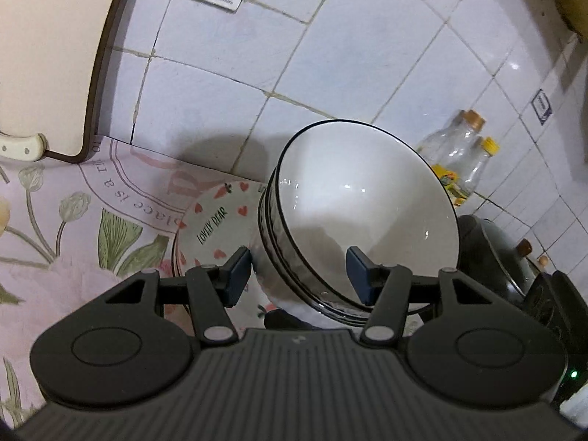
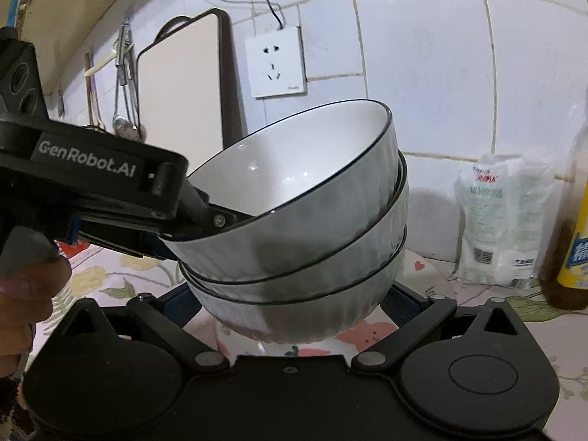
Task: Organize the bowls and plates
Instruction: 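Carry the white bowl stack onto the Lovely Bear plate stack with the left tool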
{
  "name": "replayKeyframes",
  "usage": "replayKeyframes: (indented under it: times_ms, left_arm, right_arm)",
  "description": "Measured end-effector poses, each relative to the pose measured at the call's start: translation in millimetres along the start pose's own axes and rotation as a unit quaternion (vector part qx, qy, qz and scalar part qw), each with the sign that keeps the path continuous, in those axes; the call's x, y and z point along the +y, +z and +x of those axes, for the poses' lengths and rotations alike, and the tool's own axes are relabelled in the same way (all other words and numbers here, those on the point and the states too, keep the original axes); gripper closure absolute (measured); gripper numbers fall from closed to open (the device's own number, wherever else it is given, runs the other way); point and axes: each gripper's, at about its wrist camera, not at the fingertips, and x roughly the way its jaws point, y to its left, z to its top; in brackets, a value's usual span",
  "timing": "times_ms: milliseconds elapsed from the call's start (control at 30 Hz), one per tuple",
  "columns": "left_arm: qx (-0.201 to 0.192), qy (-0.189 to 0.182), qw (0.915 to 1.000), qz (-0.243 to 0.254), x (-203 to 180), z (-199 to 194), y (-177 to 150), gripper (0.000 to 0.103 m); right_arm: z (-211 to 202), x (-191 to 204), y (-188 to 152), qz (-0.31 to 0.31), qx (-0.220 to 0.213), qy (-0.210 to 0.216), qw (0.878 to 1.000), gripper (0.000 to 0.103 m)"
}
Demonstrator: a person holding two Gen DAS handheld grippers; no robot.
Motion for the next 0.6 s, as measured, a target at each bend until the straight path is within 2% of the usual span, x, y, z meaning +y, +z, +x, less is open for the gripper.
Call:
replayKeyframes:
  times_ms: [333, 600]
  left_arm:
    - [0.031, 0.004, 0.9994, -0.012, 15, 41, 5, 0.048]
    - [0.045, 0.004, 0.9985, -0.032, 27, 54, 8, 0.048]
  right_arm:
    - [37, -19, -5, 0.003, 0.04, -0.005, 0.999, 0.0]
    - [53, -29, -7, 0.042, 0.069, 0.008, 0.997, 0.0]
